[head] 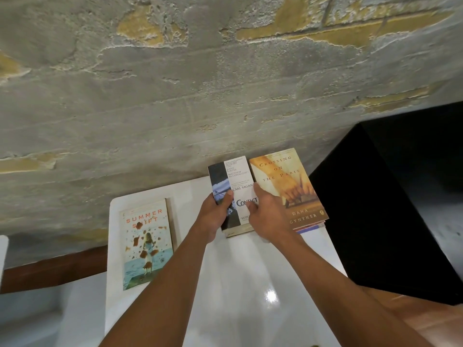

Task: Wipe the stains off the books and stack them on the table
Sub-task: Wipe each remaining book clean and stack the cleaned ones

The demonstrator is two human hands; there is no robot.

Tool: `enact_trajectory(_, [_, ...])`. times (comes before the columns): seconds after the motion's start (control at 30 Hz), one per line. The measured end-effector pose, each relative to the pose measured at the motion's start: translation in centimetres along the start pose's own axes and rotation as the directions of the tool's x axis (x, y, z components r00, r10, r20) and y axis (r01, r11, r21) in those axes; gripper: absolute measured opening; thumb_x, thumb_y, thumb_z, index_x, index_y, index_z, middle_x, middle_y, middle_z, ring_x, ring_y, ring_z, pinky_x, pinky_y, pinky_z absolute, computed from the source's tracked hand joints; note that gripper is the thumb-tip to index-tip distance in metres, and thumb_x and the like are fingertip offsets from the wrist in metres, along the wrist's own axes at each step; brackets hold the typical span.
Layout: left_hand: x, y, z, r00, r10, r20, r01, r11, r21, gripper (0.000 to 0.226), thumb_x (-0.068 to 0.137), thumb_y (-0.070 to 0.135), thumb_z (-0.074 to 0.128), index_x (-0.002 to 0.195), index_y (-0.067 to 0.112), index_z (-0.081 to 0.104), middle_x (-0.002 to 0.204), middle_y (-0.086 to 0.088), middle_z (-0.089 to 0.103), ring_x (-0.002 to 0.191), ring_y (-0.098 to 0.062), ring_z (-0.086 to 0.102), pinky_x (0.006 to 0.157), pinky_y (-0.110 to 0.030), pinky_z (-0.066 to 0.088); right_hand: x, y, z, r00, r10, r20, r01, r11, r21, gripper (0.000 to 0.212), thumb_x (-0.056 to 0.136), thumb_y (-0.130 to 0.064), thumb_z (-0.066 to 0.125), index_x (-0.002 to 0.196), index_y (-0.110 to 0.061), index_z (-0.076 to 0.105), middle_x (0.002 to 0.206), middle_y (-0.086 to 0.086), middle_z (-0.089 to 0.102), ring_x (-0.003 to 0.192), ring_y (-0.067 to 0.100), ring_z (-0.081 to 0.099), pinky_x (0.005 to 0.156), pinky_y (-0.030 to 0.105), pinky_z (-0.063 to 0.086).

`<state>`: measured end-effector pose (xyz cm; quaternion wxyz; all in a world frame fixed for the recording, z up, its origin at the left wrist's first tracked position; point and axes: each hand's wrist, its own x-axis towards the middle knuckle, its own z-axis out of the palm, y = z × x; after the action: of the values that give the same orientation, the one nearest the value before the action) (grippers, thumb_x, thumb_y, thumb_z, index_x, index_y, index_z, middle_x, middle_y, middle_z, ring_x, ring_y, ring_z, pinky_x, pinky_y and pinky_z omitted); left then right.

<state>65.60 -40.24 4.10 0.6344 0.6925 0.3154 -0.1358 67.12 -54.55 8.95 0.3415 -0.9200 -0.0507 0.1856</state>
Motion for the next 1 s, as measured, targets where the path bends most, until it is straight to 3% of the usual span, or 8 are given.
enact_trajectory(0.17, [-0.2, 0.3, 0.7, 0.999, 0.042, -0.010, -0.043, 0.998, -0.047, 0.031, 0.104, 0.025, 0.052, 0.135, 0.019, 0.053, 0.125, 0.001, 0.068, 0.091, -0.002, 0.065, 0.058, -0.007, 0.048, 0.3, -0.7, 0.4, 0.999, 0.006, -0.035, -0.007, 1.000, -0.023, 0.037, 0.098, -0.009, 0.056, 0.134, -0.009, 0.050, 0.131, 0.010, 0.062, 0.115, 0.026, 0.060, 0.083, 0.027, 0.052])
enact_trajectory(0.3, [-0.3, 0.1, 1.2, 0.997, 0.064, -0.039, -0.067, 0.995, -0.070, 0.029, 0.105, 0.022, 0.051, 0.135, 0.020, 0.050, 0.120, 0.007, 0.067, 0.084, 0.007, 0.067, 0.059, -0.006, 0.048, 0.7, -0.5, 0.4, 0.998, 0.020, -0.064, -0.023, 0.998, -0.054, 0.032, 0.098, -0.009, 0.056, 0.130, -0.008, 0.053, 0.128, 0.010, 0.065, 0.110, 0.026, 0.062, 0.064, 0.009, 0.039])
enact_trajectory(0.5, [-0.2, -0.1, 1.7, 0.996, 0.058, -0.071, -0.061, 0.997, -0.045, 0.032, 0.105, 0.028, 0.051, 0.136, 0.021, 0.047, 0.128, 0.006, 0.066, 0.094, 0.001, 0.064, 0.060, -0.005, 0.047, 1.3, 0.1, 0.7, 0.996, -0.015, -0.083, 0.009, 0.998, -0.067, 0.036, 0.099, -0.009, 0.057, 0.134, -0.012, 0.052, 0.135, 0.007, 0.061, 0.117, 0.024, 0.059, 0.054, 0.003, 0.031])
enact_trajectory(0.57, [0.1, -0.3, 1.4, 0.997, 0.058, -0.051, -0.059, 0.998, -0.018, 0.033, 0.105, 0.030, 0.050, 0.137, 0.023, 0.047, 0.128, 0.004, 0.067, 0.091, -0.004, 0.064, 0.060, -0.008, 0.048, 1.1, 0.2, 0.7, 0.996, -0.034, -0.082, 0.032, 0.999, -0.035, 0.037, 0.098, -0.009, 0.058, 0.134, -0.012, 0.051, 0.137, 0.006, 0.059, 0.120, 0.024, 0.059, 0.066, 0.004, 0.038])
enact_trajectory(0.67, [0.0, -0.2, 1.0, 0.998, 0.062, -0.032, -0.062, 0.998, 0.030, 0.029, 0.105, 0.031, 0.050, 0.133, 0.024, 0.050, 0.120, 0.002, 0.070, 0.085, -0.008, 0.065, 0.062, -0.012, 0.049, -0.6, 0.6, 0.7, 0.988, -0.107, -0.114, 0.100, 0.993, -0.069, 0.045, 0.095, -0.008, 0.060, 0.139, -0.009, 0.047, 0.141, 0.009, 0.053, 0.128, 0.028, 0.051, 0.089, 0.029, 0.052])
enact_trajectory(0.77, [-1.0, 0.8, 1.2, 0.995, 0.003, -0.096, 0.001, 0.999, 0.039, 0.051, 0.104, 0.041, 0.048, 0.147, 0.017, 0.035, 0.135, 0.001, 0.059, 0.104, -0.016, 0.062, 0.079, -0.023, 0.051, -4.8, 2.5, 1.2, 0.933, -0.294, -0.209, 0.268, 0.952, -0.146, 0.047, 0.095, -0.010, 0.062, 0.140, -0.009, 0.052, 0.138, 0.009, 0.054, 0.126, 0.025, 0.048, 0.098, 0.036, 0.049])
enact_trajectory(0.87, [-2.8, 0.8, 0.9, 0.970, 0.031, -0.241, -0.005, 0.994, 0.105, 0.065, 0.103, 0.053, 0.040, 0.155, 0.015, 0.031, 0.150, -0.005, 0.047, 0.131, -0.026, 0.052, 0.106, -0.036, 0.044, -9.9, 6.1, 2.7, 0.910, -0.414, -0.023, 0.409, 0.906, -0.108, 0.033, 0.098, -0.021, 0.057, 0.130, -0.020, 0.064, 0.122, -0.003, 0.064, 0.114, 0.013, 0.055, 0.093, 0.026, 0.051])
enact_trajectory(1.0, [-6.1, -1.6, -0.1, 0.923, 0.140, -0.358, -0.093, 0.985, 0.147, 0.040, 0.106, 0.039, 0.044, 0.130, 0.013, 0.063, 0.126, -0.004, 0.066, 0.112, -0.020, 0.062, 0.094, -0.028, 0.045, -14.5, 10.6, 4.6, 0.804, -0.385, 0.454, 0.463, 0.884, -0.069, 0.031, 0.102, -0.034, 0.048, 0.127, -0.029, 0.066, 0.125, -0.011, 0.064, 0.119, 0.007, 0.052, 0.102, 0.023, 0.043])
